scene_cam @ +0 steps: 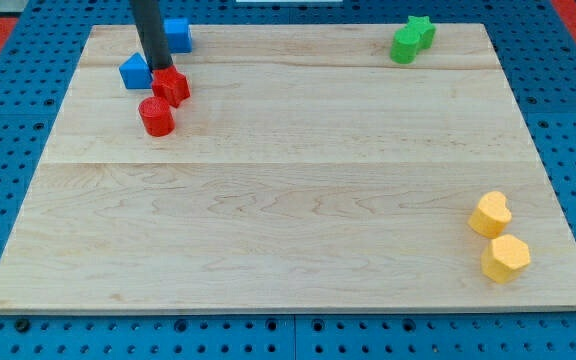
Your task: Slide the red star and red circle towards bottom left
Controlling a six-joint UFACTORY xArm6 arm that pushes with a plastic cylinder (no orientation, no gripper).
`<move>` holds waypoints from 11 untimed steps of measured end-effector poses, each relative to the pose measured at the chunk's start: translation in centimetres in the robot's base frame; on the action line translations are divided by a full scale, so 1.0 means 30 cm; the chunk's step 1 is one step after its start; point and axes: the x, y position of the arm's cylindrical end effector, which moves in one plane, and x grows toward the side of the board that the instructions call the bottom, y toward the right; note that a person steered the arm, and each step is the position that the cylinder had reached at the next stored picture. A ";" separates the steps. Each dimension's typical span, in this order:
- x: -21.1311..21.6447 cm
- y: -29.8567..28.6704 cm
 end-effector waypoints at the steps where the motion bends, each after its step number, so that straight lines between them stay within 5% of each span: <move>1: 0.091 0.010; 3: 0.213 -0.064; 5: 0.176 -0.053; 7: 0.221 0.131; 11: 0.420 -0.065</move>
